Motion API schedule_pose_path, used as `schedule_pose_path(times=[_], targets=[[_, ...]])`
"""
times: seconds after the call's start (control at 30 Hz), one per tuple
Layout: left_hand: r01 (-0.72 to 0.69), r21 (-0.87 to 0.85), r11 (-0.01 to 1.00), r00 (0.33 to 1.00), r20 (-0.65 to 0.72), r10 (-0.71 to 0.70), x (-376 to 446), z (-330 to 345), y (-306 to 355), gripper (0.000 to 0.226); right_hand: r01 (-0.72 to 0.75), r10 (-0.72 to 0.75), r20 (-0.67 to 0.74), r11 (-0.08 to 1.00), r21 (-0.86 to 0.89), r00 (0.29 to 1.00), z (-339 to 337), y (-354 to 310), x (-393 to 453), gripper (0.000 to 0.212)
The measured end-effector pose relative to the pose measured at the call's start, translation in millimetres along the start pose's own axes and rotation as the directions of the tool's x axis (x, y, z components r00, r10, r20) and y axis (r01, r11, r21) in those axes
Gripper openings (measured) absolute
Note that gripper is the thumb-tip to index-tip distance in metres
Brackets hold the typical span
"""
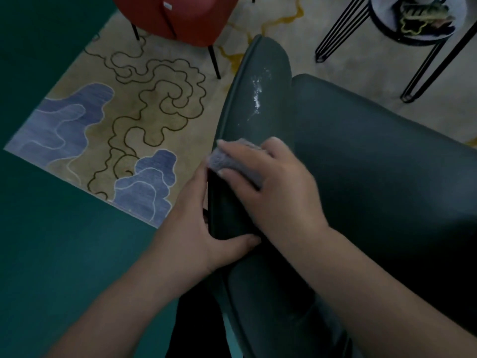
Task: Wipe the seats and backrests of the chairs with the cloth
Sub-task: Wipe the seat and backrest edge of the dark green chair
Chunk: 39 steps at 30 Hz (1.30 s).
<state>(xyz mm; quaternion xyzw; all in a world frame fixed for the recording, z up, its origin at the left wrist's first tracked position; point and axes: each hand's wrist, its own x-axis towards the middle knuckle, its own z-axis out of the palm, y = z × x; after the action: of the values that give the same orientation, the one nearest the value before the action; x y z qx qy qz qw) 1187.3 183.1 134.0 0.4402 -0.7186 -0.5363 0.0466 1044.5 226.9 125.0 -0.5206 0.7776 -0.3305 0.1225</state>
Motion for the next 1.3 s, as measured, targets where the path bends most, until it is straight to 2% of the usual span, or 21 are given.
schedule_pose_path(times=[0.1,0.2,0.27,0.33,0.37,0.4,0.47,0.57,0.63,0.7,0.77,0.8,0.83,0.9,0.97,1.0,1.07,1.13,1.17,1.23,1.3], targets=[[0.025,-0.009,1.0,0.999,0.032,-0.025,5,-6,-2,0.129,-0.183,0.187,-0.085,0.982,0.045,0.979,-10,25,-4,0.038],[0.021,-0.004,1.0,0.998,0.057,-0.021,11,-12,1,0.126,-0.411,0.44,-0.17,0.893,0.183,0.882,-23,42,-10,0.035],[-0.007,0.039,0.999,0.998,0.065,0.004,20,-14,1,0.124,-0.347,0.398,-0.178,0.901,0.26,0.9,-18,23,-7,0.036],[-0.04,0.08,0.996,0.996,0.077,0.034,30,-16,0,0.122,-0.167,0.189,-0.112,0.969,0.182,0.976,-5,-2,-4,0.039],[-0.051,0.097,0.994,0.995,0.089,0.042,34,-17,0,0.122,-0.116,0.127,-0.082,0.984,0.132,0.988,0,-5,-3,0.038],[-0.056,0.108,0.993,0.993,0.107,0.045,38,-20,0,0.124,-0.139,0.149,-0.076,0.983,0.121,0.986,3,-2,-1,0.038],[-0.057,0.083,0.995,0.989,0.142,0.045,46,-28,-1,0.126,-0.297,0.325,-0.093,0.927,0.23,0.941,1,18,4,0.034],[-0.047,0.077,0.996,0.976,0.217,0.03,56,-41,1,0.126,-0.513,0.562,-0.095,0.802,0.305,0.822,-9,44,3,0.031],[-0.072,0.111,0.991,0.97,0.238,0.043,65,-47,5,0.125,-0.571,0.641,-0.142,0.747,0.34,0.754,-11,41,6,0.031],[-0.095,0.156,0.983,0.965,0.255,0.053,73,-52,8,0.126,-0.483,0.571,-0.197,0.798,0.361,0.797,-7,19,11,0.033],[-0.119,0.207,0.971,0.957,0.283,0.056,82,-56,8,0.127,-0.352,0.396,-0.175,0.906,0.235,0.901,4,-1,16,0.04],[-0.131,0.225,0.966,0.953,0.298,0.06,87,-58,9,0.127,-0.33,0.355,-0.157,0.93,0.163,0.922,9,-3,19,0.042],[-0.145,0.23,0.962,0.947,0.313,0.068,91,-61,8,0.127,-0.374,0.392,-0.169,0.918,0.129,0.904,11,0,23,0.04],[-0.173,0.22,0.96,0.938,0.333,0.093,98,-65,7,0.125,-0.534,0.556,-0.228,0.831,0.157,0.799,5,17,30,0.035],[-0.181,0.204,0.962,0.934,0.343,0.104,102,-67,7,0.123,-0.611,0.653,-0.263,0.757,0.231,0.71,-2,29,27,0.033],[-0.185,0.194,0.963,0.933,0.343,0.11,104,-67,7,0.123,-0.581,0.64,-0.294,0.768,0.27,0.71,-2,26,26,0.032],[-0.193,0.184,0.964,0.932,0.342,0.122,106,-65,6,0.122,-0.447,0.54,-0.327,0.836,0.319,0.776,5,5,31,0.033],[-0.191,0.196,0.962,0.932,0.345,0.114,107,-65,6,0.121,-0.358,0.407,-0.282,0.91,0.209,0.869,16,-13,40,0.037],[-0.182,0.197,0.963,0.933,0.343,0.107,108,-65,6,0.12,-0.351,0.374,-0.255,0.927,0.133,0.892,20,-15,46,0.038],[-0.162,0.187,0.969,0.935,0.342,0.091,110,-68,7,0.12,-0.394,0.404,-0.268,0.914,0.094,0.875,22,-8,58,0.037],[-0.155,0.196,0.968,0.935,0.347,0.08,110,-69,9,0.121,-0.434,0.464,-0.284,0.886,0.164,0.839,21,5,61,0.037]])
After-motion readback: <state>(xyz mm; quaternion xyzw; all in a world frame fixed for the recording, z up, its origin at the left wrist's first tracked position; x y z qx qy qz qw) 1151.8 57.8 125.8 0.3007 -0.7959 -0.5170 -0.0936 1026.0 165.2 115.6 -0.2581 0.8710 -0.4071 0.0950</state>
